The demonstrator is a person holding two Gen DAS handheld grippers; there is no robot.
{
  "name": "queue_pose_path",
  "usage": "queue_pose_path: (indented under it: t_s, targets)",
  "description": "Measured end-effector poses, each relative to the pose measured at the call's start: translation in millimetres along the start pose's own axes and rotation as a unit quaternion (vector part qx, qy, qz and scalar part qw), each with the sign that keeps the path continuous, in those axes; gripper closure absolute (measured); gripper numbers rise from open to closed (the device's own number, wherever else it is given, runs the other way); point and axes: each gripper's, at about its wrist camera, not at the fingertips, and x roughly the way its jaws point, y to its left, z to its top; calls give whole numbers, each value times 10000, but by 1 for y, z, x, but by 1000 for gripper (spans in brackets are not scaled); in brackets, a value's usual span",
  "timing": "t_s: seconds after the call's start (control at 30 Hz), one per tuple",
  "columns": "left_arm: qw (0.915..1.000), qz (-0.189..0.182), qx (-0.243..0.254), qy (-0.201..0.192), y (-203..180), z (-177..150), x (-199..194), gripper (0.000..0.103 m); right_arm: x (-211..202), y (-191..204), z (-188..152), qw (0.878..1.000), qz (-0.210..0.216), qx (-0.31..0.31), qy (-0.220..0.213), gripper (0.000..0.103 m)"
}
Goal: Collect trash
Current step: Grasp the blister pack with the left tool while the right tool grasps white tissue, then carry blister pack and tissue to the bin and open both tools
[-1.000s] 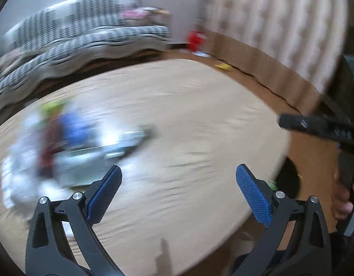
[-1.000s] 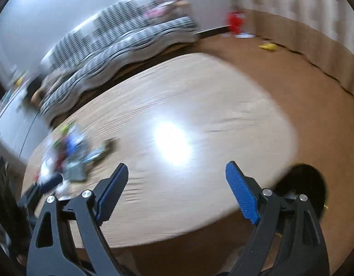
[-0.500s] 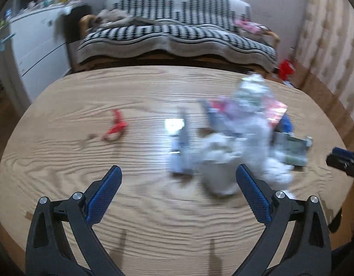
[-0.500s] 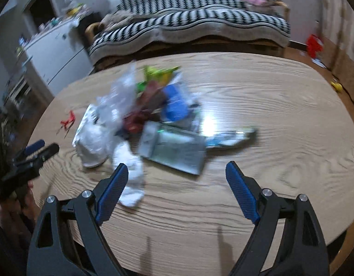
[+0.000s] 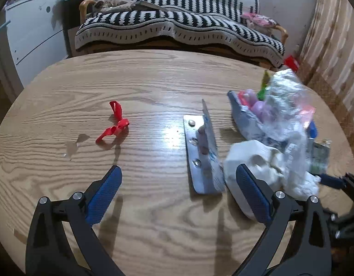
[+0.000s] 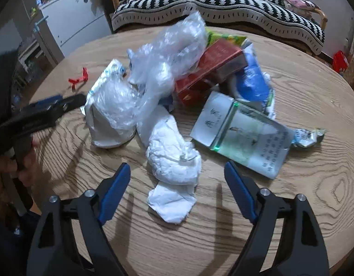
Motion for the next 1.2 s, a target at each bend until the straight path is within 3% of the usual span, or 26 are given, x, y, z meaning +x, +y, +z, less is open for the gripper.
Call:
queue_pose_path:
  t_s: [0.2,0.27,0.3,0.37,0.63,0.73,0.77,0.8,0.97,1.2]
  targets:
    - [9999,15,-31,121,4,3,19,7,17,9,-1,9996,-189,-191,-4,32]
    - [9999,19,22,147,3,4,23,7,18,12,-1,9989,-346,-302,-98,52]
    - [9999,41,40,150,2,4,25,7,17,13,1,9987,-344,-343,-145,76]
    - [9998,120,106,121,-1,4,27,7,18,15,3,9991,-253,-320,-103,80]
    - [9975,452,523,172,-19,3,34,11,12,20,-5,9990,-205,-406,-47,82]
    - [9972,384,638,96,-27,2,29,42,9,21,-7,9989,-226,-405,-49,82]
    - [9969,365,689,83,-29,3,27,63,8,19,-8,9989,-233,-395,-51,82]
    - [9967,382,712,99,-31,4,26,69,6,16,-8,9990,-243,-377,-55,82]
    - [9973,409,590,184,-31,2,21,70,-8,7,-14,9992,-257,-283,-126,82]
    - [9973,479,528,-160,-40,6,-11,70,-47,-20,-28,9987,-334,-40,-387,82]
